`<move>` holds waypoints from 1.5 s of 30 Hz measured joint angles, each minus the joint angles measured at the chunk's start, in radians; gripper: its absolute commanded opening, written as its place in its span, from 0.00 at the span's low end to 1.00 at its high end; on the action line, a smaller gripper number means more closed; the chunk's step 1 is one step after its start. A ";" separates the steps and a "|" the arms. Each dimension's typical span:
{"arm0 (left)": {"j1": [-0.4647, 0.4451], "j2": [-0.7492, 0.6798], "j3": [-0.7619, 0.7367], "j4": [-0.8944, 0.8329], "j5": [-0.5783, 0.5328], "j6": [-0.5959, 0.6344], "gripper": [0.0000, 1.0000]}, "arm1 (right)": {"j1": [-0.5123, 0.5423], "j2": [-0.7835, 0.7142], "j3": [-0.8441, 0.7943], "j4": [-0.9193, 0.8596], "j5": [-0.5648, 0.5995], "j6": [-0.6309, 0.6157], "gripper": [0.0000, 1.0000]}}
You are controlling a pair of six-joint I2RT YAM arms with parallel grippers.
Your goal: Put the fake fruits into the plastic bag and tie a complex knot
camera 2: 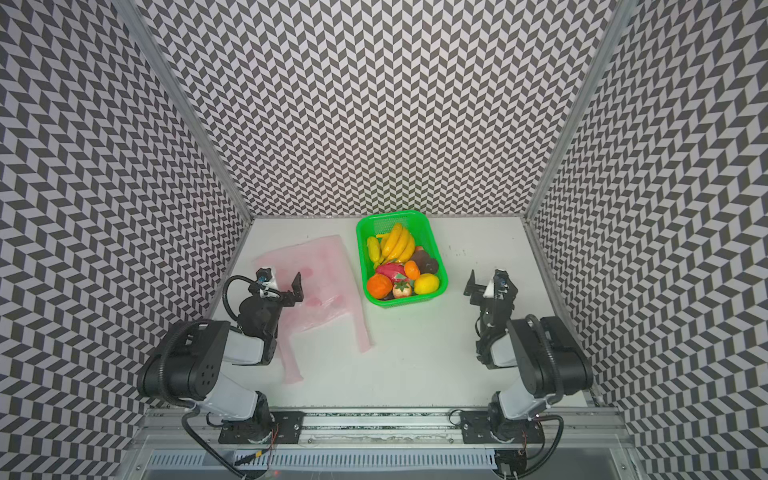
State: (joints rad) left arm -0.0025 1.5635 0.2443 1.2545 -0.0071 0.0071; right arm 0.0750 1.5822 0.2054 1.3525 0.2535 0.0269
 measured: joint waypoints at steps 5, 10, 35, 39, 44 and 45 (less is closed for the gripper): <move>0.000 0.000 0.000 0.000 0.000 0.000 1.00 | 0.000 0.000 0.000 0.000 0.000 0.000 0.99; 0.000 0.000 0.000 0.000 0.000 0.000 1.00 | 0.000 0.000 0.000 0.000 0.000 0.000 0.99; 0.000 0.000 0.000 0.000 0.000 0.000 1.00 | 0.000 0.000 0.000 0.000 0.000 0.000 0.99; 0.000 0.000 0.000 0.000 0.000 0.000 1.00 | 0.000 0.000 -0.011 0.010 0.000 0.000 0.99; 0.000 -0.026 -0.003 -0.013 0.000 -0.001 1.00 | 0.000 -0.100 -0.037 -0.048 0.002 0.001 0.99; 0.000 -0.051 -0.008 -0.023 0.000 -0.001 1.00 | 0.000 -0.142 -0.035 -0.075 0.003 0.001 0.99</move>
State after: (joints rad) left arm -0.0021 1.5127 0.2367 1.2316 -0.0071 0.0059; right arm 0.0750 1.4406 0.1699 1.2774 0.2565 0.0280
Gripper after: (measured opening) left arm 0.997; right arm 0.992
